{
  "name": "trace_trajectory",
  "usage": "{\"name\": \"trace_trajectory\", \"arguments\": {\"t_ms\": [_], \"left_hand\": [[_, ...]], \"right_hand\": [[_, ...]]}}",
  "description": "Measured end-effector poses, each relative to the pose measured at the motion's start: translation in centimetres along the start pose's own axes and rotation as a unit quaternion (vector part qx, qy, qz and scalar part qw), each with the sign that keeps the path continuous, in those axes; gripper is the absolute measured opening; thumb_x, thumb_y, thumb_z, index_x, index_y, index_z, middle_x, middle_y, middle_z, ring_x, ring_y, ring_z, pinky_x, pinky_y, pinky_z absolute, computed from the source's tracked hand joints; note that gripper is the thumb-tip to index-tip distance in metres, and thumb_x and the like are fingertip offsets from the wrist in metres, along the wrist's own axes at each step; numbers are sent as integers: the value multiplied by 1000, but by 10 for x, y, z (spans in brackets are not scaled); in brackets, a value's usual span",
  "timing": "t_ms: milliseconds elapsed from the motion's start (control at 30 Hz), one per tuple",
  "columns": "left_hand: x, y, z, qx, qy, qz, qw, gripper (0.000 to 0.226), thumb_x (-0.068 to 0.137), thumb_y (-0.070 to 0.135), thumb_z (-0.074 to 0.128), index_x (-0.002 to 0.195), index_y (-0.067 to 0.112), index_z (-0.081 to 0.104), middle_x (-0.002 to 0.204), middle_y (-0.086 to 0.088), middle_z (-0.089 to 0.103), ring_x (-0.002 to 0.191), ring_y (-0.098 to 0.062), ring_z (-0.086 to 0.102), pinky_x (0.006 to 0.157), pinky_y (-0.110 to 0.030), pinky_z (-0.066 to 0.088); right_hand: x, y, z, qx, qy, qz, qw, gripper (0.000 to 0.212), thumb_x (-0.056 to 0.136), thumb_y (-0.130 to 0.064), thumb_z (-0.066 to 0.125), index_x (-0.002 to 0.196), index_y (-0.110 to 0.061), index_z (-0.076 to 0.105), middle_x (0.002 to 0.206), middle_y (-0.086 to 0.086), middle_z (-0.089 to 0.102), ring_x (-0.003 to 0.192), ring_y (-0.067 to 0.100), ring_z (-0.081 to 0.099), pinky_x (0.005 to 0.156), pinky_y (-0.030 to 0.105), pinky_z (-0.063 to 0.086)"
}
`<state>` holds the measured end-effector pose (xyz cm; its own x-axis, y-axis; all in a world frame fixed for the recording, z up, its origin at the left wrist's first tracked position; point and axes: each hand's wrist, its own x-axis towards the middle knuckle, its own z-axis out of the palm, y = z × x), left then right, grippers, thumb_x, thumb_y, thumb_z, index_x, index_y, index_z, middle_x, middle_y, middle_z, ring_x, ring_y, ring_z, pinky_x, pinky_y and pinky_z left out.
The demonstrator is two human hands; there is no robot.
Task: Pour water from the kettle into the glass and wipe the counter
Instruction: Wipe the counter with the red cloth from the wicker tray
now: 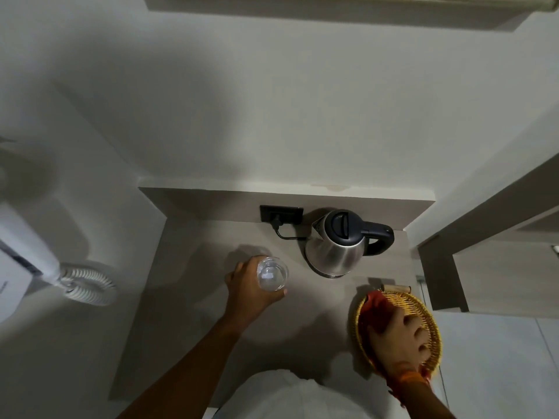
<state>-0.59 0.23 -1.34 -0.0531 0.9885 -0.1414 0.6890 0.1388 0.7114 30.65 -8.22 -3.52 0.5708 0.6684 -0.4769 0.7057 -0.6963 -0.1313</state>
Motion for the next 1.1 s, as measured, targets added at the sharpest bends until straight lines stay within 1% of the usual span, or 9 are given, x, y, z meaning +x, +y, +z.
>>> {"name": "trace_trajectory", "arguments": {"t_ms": [100,267,400,567,700,833,900,1000,1100], "left_hand": [[-4,-3,-3,5,-5,-1,1000,81,59,54,96,128,33,60,126,12,66,120,-15,55,104,-40,33],[-9,-11,-10,20,0,11,1000,82,55,60,93,127,39,59,125,19,63,119,-10,54,101,-39,33],[-11,-17,-16,20,3,8,1000,81,52,61,92,124,42,60,122,23,63,118,-7,54,100,-40,34],[-9,-24,-23,36,-2,-5,999,81,48,62,92,120,45,60,120,21,65,117,-13,60,101,-48,46],[-8,-31,-35,34,27,25,999,78,43,67,87,111,69,48,106,37,59,106,-12,64,88,-41,50],[-2,-33,-50,-1,81,47,996,83,45,66,87,117,72,46,112,44,57,102,-13,64,87,-45,57],[4,-32,-59,1,99,50,994,84,45,68,87,118,73,45,118,50,52,101,-11,62,86,-42,56],[15,-32,-71,6,98,58,993,77,48,66,88,116,67,51,115,45,55,104,-2,58,87,-43,56],[22,-34,-78,7,105,53,993,78,49,65,87,117,56,52,115,37,57,109,-8,59,93,-48,54]], "right_hand": [[-3,6,-2,17,-53,-30,998,70,89,-30,73,150,-24,39,143,19,44,133,48,45,105,65,46],[-12,-18,-21,159,100,-139,972,45,81,-6,75,124,-17,65,122,14,60,103,37,62,84,48,60],[-22,-60,-11,246,139,-177,943,42,86,-15,73,125,-21,58,126,5,53,106,22,57,94,41,54],[-9,-106,24,55,-52,-131,989,49,94,-12,56,141,-7,44,140,23,46,121,41,57,109,47,48],[-15,-147,56,-126,-53,-134,982,57,96,-27,51,147,-5,38,141,18,45,126,35,49,105,40,45],[-27,-178,80,-121,-94,-215,964,86,89,-31,74,157,-5,28,154,19,31,134,40,39,107,46,48],[-37,-188,87,-107,-117,-320,934,83,93,-30,69,160,-10,25,159,19,26,137,42,36,112,51,43],[-53,-178,92,-161,-175,-494,836,71,100,-43,49,163,-22,22,158,20,33,135,47,39,111,57,41],[-54,-134,94,-211,-136,-571,781,56,91,-46,37,144,-43,55,131,7,63,108,35,67,76,48,63]]}}
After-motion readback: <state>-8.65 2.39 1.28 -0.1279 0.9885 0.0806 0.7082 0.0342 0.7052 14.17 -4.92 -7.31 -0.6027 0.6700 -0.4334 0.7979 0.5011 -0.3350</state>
